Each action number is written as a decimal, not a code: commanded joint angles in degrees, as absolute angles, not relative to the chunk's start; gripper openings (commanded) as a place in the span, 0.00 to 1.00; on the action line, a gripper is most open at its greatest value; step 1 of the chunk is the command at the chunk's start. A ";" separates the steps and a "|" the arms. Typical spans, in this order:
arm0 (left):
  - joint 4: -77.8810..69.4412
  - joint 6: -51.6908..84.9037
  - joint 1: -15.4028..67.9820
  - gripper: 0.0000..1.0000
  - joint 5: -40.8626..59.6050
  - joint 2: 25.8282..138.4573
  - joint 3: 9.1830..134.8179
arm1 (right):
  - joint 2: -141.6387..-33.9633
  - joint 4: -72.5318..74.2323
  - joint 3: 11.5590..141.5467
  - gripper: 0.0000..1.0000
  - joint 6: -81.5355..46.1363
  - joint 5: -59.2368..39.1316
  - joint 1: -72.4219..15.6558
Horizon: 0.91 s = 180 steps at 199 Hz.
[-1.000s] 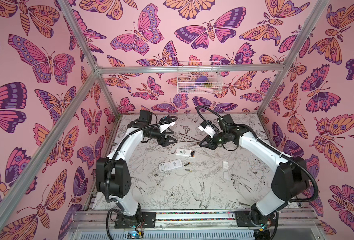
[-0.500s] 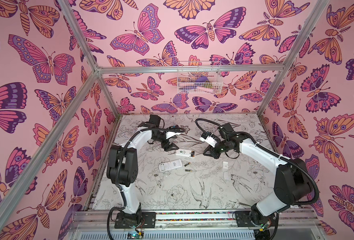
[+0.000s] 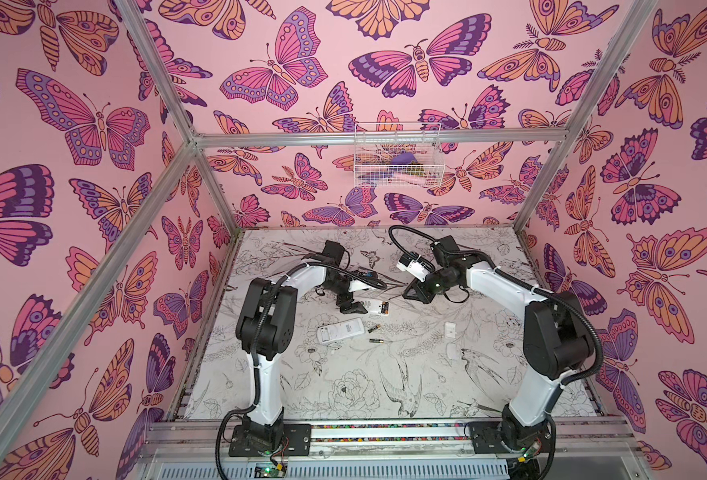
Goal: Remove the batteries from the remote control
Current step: 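Grasp the opened white remote with the left gripper while the right holds the screwdriver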
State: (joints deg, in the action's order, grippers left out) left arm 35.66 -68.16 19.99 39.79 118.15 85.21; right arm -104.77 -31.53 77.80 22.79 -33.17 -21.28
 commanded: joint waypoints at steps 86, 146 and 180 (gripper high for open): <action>35.57 -71.63 24.08 0.78 32.71 124.30 88.06 | -110.09 -35.02 82.91 0.00 24.60 -39.37 -19.03; 35.60 -72.85 24.70 0.69 31.31 124.88 87.63 | -113.75 -38.49 86.49 0.00 26.35 -39.99 -20.04; 35.59 -73.87 25.14 0.54 30.96 124.80 87.01 | -114.43 -37.40 87.14 0.00 25.73 -39.03 -20.33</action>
State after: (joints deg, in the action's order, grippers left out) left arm 33.50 -72.47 24.36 31.00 123.68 87.44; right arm -113.19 -35.66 84.95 23.81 -37.80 -19.68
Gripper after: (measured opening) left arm 0.594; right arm 0.171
